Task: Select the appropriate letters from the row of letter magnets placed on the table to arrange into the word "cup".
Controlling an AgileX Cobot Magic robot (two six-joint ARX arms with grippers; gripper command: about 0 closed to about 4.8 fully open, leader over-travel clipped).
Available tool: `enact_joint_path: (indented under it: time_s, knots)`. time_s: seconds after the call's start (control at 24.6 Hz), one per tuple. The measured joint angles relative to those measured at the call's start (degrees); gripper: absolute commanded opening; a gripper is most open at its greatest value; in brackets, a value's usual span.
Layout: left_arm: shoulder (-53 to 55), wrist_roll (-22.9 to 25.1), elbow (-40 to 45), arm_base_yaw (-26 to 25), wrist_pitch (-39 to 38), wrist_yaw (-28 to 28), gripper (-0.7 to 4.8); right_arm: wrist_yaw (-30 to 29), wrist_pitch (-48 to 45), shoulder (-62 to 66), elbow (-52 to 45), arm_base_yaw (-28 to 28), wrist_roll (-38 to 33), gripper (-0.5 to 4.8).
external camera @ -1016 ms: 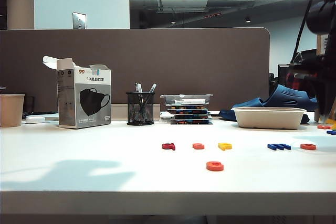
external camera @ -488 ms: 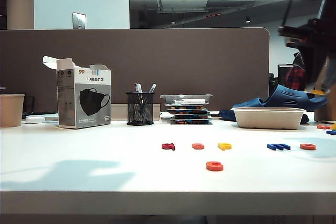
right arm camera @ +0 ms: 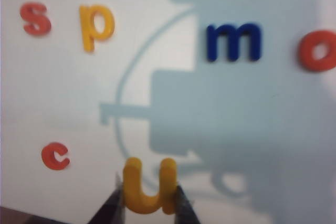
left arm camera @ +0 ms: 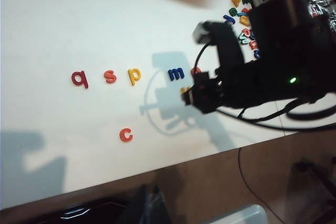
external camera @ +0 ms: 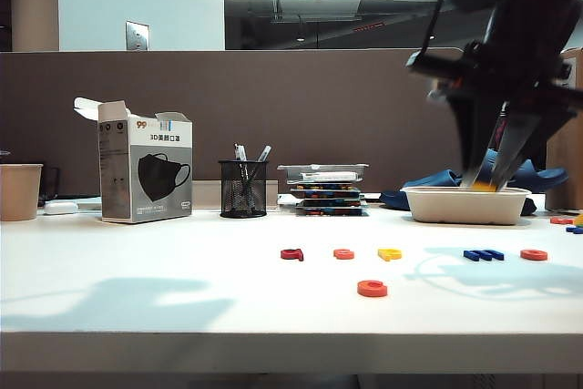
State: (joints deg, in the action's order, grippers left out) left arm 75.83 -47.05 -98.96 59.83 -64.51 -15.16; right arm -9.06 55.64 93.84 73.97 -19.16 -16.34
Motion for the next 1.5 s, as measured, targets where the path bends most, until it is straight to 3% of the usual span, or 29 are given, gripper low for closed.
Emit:
enact_joint_path:
  time_s: [0.53,1.5]
  knots:
    - [0.0,0.0,0.0,0.0,0.0,0.0,-0.05,0.31,-10.82,0.0,-11.34,-9.42,-7.56,1.04]
    - [0.0,0.0,0.0,0.0,0.0,0.0,-0.05,0.02,-16.24,0.09,-14.4,-9.4,-11.32,1.07]
